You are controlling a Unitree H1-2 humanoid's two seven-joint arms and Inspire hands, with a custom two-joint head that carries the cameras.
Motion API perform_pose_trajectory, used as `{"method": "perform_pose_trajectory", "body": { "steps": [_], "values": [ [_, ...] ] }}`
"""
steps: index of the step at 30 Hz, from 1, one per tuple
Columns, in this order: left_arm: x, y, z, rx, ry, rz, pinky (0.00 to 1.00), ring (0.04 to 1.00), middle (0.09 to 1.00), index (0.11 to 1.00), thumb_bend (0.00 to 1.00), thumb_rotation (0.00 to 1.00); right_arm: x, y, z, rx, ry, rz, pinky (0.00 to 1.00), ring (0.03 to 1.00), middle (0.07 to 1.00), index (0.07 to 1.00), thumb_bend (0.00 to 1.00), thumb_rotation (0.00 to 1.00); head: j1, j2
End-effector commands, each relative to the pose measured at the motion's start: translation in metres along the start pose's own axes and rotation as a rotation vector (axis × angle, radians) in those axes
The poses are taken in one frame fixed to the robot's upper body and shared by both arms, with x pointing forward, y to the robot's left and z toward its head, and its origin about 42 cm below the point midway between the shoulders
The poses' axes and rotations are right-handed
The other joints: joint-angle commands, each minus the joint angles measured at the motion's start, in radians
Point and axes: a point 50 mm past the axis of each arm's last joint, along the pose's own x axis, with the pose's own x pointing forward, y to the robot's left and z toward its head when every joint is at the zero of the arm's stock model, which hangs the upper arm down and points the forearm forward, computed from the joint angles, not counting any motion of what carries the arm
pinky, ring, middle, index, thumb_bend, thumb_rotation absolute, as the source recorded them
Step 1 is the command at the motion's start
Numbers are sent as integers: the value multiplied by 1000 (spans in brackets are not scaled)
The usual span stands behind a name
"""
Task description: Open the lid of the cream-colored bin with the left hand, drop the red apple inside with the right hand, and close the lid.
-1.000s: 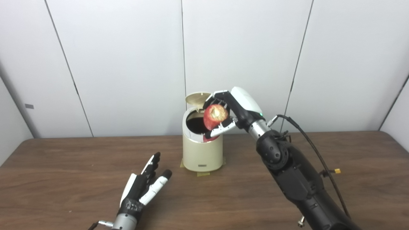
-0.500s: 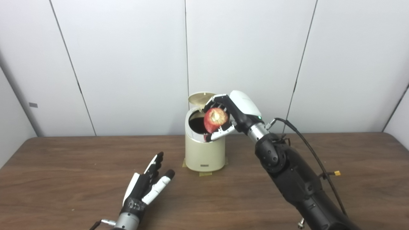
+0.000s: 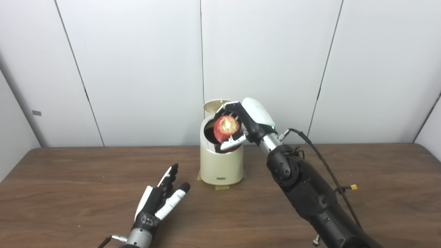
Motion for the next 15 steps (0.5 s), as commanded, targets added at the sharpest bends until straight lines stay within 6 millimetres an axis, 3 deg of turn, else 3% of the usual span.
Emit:
{"method": "perform_pose_trajectory", "body": {
  "steps": [1, 2, 4, 5, 15],
  "values": [
    [14, 1, 24, 9, -99, 4, 1000, 1000, 1000, 1000, 860, 730, 22, -27, 19, -75, -69, -55, 399, 488, 581, 516, 518, 79, 1, 1],
    [14, 1, 24, 6, -99, 3, 1000, 1000, 1000, 1000, 861, 729, 21, -27, 18, -96, -65, -48, 411, 516, 608, 507, 520, 106, 1, 1],
    [13, 1, 24, 0, -100, 2, 1000, 1000, 1000, 1000, 866, 725, 20, -26, 17, -116, -57, -41, 475, 612, 693, 668, 788, 115, 4, 4],
    [13, 1, 24, 2, -101, 2, 1000, 1000, 1000, 1000, 868, 725, 20, -26, 17, -122, -55, -38, 485, 627, 706, 690, 825, 118, 3, 4],
    [11, 2, 25, 7, -101, 3, 1000, 1000, 1000, 1000, 854, 743, 15, -25, 13, -83, -49, 78, 571, 713, 784, 769, 919, 173, 0, 13]
  ]
}}
